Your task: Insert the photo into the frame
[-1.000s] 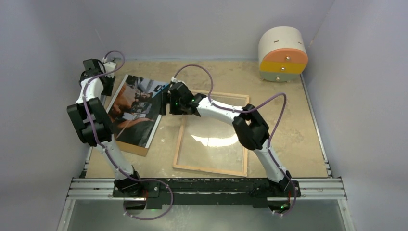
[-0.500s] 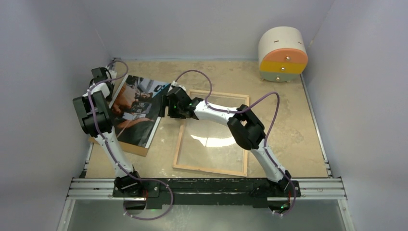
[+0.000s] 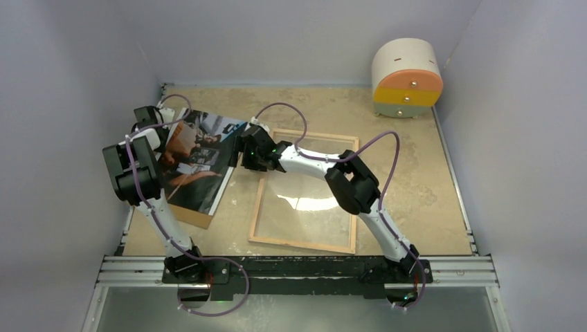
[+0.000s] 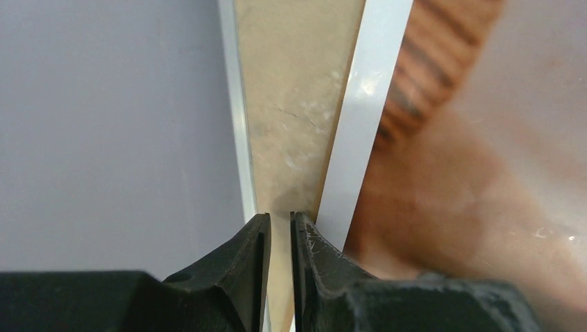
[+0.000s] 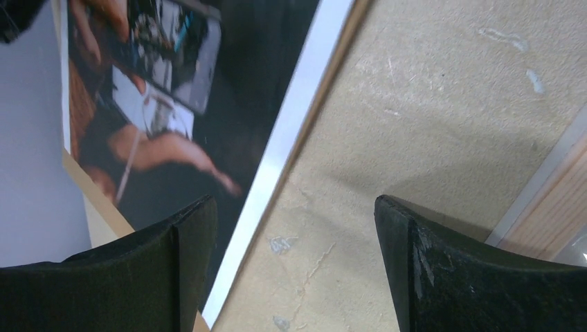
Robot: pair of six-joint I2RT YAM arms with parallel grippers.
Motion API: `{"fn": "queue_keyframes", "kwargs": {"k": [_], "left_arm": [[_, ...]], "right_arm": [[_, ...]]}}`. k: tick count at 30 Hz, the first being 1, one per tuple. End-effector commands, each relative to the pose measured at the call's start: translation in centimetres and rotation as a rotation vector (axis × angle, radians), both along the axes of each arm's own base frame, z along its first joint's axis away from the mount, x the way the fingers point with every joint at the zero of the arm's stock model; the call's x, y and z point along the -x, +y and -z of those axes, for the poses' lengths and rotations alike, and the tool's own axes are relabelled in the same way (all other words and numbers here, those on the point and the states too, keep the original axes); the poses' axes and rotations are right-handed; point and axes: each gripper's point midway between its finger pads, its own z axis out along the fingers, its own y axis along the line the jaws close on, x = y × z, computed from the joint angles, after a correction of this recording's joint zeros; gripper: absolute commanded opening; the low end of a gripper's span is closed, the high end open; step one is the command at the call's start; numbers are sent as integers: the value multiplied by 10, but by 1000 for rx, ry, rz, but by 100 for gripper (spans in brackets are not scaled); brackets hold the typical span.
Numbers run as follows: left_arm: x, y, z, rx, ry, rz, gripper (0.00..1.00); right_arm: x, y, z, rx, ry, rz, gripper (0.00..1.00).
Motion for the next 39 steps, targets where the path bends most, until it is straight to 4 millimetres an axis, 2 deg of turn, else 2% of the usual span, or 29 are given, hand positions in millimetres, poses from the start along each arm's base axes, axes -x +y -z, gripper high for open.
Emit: {"fn": "queue_keyframes", "kwargs": {"k": [1,5,8,14,19,23,27,31,35,39], "left_arm": [[72,-66,60,240,241,97,21],[96,-80,66,280,274,117,21],[106,-85,66,299,292,120,21],[106,-93,61,335,285,132,21],[104,-100,63,359,292,150,20],[103,-109,65,372,305,173,20],[104,-121,63,376,319,208,19],[107,-113,60,328,314,207,19],[110,-100,59,302,318,182,18],[113,-99,58,293,317,180,18]], "right_arm": [[-12,-19,27,43,44,84,86],[-17,-28,35,39,68,117,86],[-17,-33,40,37,89,139,85],[-21,-30,36,-21,105,156,77],[-47,-30,27,-77,106,192,73],[-75,-33,19,-119,93,225,72],[-90,-30,15,-134,101,215,72],[-93,-31,8,-148,81,222,72],[-79,-44,14,-112,88,229,71],[-71,-52,9,-81,54,231,71]]}}
